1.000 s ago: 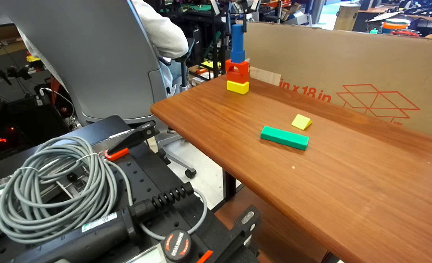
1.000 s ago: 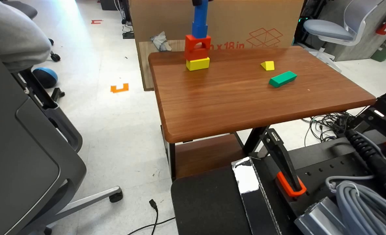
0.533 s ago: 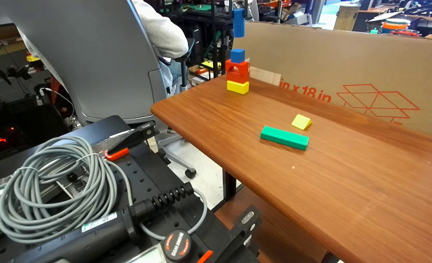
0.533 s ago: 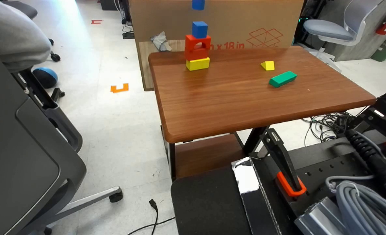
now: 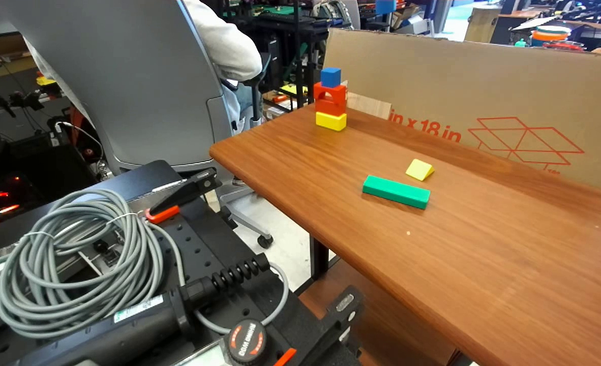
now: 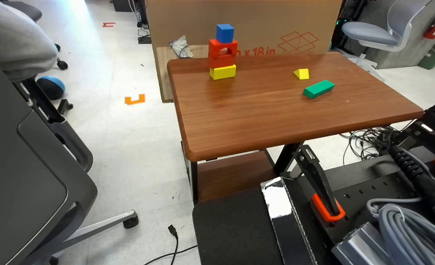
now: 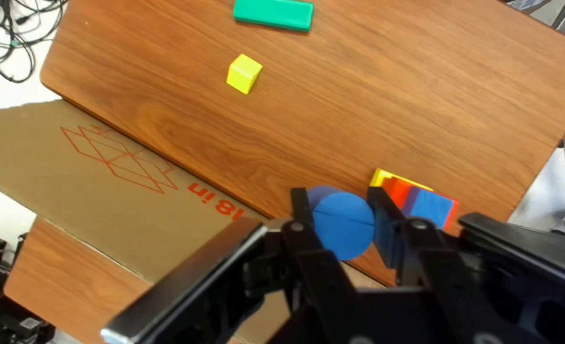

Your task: Unstack the blocks on the table

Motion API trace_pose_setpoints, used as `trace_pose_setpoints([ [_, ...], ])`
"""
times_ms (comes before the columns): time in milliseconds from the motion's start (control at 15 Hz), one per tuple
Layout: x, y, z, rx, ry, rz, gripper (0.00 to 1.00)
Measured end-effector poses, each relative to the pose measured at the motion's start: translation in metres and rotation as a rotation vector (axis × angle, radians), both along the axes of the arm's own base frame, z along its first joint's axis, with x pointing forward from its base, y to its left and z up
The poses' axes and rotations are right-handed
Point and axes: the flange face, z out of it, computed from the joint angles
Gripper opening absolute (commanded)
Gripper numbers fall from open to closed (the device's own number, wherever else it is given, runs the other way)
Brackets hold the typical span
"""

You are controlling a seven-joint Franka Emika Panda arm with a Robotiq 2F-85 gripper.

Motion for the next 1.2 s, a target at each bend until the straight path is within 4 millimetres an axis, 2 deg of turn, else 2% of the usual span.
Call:
trace_pose_setpoints([
  [467,0.01,-0.144,-0.016,-0.006,0.005,-0.182,0.08],
  [667,0.007,-0.193,-0.028,0.012,0.016,-0.246,0.08],
  [933,0.008,-0.232,-0.058,0.061,0.009,-0.293,0.08],
  [1200,0.008,-0.245,-0.105,0.055,0.047,-0.306,0.08],
])
